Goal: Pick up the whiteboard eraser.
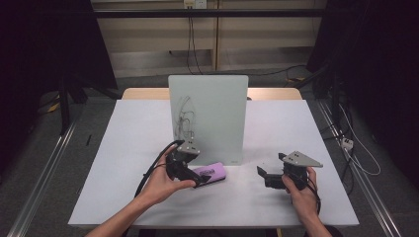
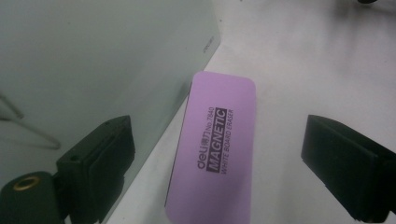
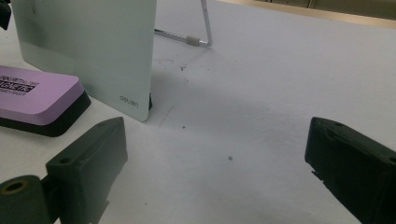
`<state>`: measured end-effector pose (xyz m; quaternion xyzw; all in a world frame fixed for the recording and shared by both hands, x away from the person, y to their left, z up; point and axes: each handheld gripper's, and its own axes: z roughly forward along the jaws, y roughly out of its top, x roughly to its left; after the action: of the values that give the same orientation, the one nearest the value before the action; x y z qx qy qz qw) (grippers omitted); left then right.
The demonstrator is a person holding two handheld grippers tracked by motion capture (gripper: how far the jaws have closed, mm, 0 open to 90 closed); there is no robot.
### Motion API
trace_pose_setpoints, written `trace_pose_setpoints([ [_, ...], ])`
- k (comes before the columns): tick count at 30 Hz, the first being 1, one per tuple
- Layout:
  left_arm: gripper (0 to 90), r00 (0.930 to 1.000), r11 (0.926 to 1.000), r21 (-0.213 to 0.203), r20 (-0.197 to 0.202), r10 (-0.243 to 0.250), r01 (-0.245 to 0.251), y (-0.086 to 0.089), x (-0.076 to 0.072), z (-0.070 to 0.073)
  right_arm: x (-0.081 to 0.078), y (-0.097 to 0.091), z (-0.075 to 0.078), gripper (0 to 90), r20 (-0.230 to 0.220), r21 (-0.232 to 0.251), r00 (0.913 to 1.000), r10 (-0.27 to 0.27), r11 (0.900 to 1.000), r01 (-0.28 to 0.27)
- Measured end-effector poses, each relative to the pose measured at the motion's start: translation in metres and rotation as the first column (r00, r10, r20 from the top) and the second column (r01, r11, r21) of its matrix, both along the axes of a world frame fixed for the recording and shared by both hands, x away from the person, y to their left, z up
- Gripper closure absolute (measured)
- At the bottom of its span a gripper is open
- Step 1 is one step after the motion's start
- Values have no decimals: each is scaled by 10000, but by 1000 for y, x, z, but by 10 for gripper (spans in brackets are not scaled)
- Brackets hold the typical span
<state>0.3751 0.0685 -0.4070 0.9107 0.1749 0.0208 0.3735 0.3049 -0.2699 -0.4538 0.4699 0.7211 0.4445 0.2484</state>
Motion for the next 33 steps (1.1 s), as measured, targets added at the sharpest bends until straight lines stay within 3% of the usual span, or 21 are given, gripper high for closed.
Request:
trace_pose_setpoints([
  [3,109,9997,9998,178,226,-133,129,-7,2,0,0,1,0,58,0,-28,10000,46,10000,-46],
  [4,115,9990,9981,622,439,-68,41,-9,3,3,0,1,0,58,0,-28,10000,46,10000,-46],
  [5,125,9993,9984,494,204,-299,288,-11,5,2,0,1,0,57,-7,-27,10000,47,10000,-47],
  [8,143,9989,9974,562,55,-459,455,-16,8,1,0,1,0,57,-10,-25,10000,48,10000,-48],
  [15,154,9955,9887,1167,-251,-916,939,-24,9,-8,0,1,0,56,-1,-41,10000,67,10000,-67],
  [19,205,9959,9885,1225,-279,-860,888,-24,9,-11,0,0,-1,56,-21,-42,10000,90,10000,-90],
  [25,266,9935,9805,1606,-306,-1095,1130,-31,6,-19,0,1,-1,56,-6,-47,9999,106,9999,-106],
  [26,306,9936,9813,1566,-249,-1098,1123,-31,5,-20,0,1,-1,56,-5,-59,9999,112,9999,-112],
  [33,357,9955,9829,1615,-491,-813,882,-29,9,-25,-1,1,-1,56,-20,-45,9999,137,9999,-137],
])
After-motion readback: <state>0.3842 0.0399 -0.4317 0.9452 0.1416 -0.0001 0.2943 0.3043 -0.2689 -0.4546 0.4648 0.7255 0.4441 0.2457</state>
